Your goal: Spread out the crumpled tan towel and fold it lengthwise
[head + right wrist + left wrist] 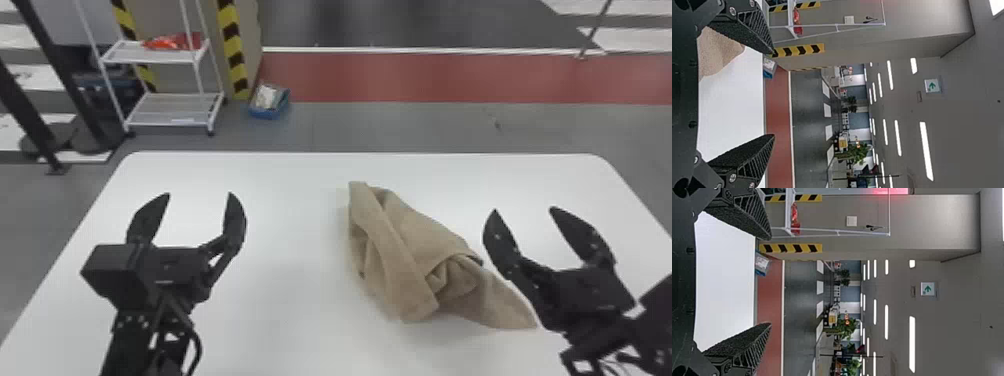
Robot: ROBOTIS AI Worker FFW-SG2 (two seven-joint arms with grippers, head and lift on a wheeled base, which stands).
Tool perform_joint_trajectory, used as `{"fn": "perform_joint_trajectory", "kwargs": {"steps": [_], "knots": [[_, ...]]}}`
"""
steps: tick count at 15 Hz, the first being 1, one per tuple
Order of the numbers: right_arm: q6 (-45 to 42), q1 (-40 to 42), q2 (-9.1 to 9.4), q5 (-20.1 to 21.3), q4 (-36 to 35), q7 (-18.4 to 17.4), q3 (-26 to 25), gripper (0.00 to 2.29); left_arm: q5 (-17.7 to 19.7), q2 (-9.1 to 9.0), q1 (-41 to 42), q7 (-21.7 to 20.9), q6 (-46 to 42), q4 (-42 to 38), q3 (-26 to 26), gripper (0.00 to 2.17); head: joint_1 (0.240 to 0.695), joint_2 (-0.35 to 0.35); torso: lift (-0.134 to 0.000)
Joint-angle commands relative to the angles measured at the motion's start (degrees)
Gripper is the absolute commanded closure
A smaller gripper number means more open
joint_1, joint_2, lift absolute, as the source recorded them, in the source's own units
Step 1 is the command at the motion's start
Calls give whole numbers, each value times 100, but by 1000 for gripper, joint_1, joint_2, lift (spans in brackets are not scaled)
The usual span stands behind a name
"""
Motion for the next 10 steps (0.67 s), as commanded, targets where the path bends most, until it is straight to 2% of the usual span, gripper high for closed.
{"fn": "perform_joint_trajectory", "kwargs": {"steps": [1, 10], "knots": [[18, -15, 5, -61, 8, -48, -45, 144, 8, 9, 32, -210, -3, -8, 19, 117, 695, -9, -124], [35, -15, 5, -35, 8, -31, -62, 144, 43, 18, 67, -368, 15, -34, 10, 113, 695, -34, -124]]}}
